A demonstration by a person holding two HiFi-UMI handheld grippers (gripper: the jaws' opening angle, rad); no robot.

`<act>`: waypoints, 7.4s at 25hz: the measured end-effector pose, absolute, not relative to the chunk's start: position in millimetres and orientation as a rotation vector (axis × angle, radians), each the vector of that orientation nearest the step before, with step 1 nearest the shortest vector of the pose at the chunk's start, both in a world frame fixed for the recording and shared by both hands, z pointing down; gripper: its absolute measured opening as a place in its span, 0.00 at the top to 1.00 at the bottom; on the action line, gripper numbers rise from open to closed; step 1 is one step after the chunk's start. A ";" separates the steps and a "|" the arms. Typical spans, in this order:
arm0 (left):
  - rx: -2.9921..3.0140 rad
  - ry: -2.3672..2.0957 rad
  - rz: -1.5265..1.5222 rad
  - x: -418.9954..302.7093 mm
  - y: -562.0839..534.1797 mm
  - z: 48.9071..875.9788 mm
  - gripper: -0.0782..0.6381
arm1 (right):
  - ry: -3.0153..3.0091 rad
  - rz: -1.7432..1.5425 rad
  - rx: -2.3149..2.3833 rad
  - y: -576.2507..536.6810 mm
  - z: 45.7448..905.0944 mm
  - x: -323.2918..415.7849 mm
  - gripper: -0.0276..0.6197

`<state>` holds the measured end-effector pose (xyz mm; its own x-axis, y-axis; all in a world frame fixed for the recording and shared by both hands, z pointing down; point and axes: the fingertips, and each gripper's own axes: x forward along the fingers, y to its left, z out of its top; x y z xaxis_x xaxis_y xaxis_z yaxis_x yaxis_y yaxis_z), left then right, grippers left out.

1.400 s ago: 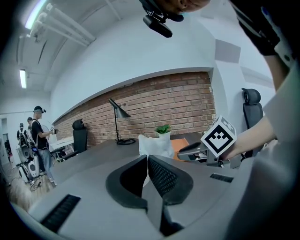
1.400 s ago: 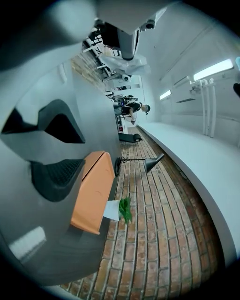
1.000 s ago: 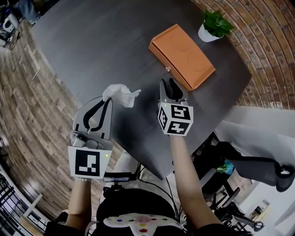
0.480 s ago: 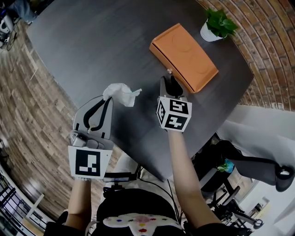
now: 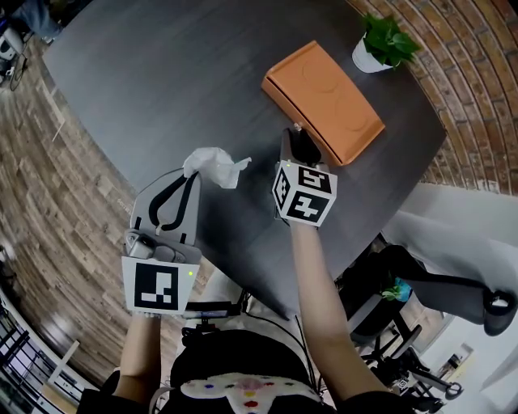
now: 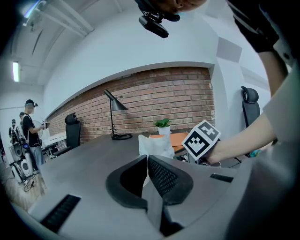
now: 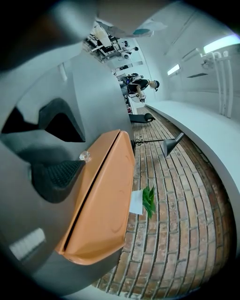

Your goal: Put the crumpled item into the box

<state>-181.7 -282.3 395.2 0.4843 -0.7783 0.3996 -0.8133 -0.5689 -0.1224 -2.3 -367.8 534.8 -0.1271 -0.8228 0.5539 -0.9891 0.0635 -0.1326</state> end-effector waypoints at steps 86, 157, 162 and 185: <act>2.653 -1.482 0.484 -166.8 -235.4 347.8 0.87 | -2.206 0.485 1.845 -251.5 434.9 -7.7 0.94; 2.819 -0.499 1.246 4.8 -315.9 462.8 0.87 | -2.119 0.394 2.199 -121.4 319.8 167.5 0.94; 2.760 -0.325 1.439 10.6 -326.0 489.9 0.87 | -2.088 0.402 2.212 -117.4 326.8 173.4 0.94; 2.793 -0.674 1.030 7.1 -328.3 432.7 0.83 | -2.128 0.388 2.146 -103.8 328.4 179.9 0.94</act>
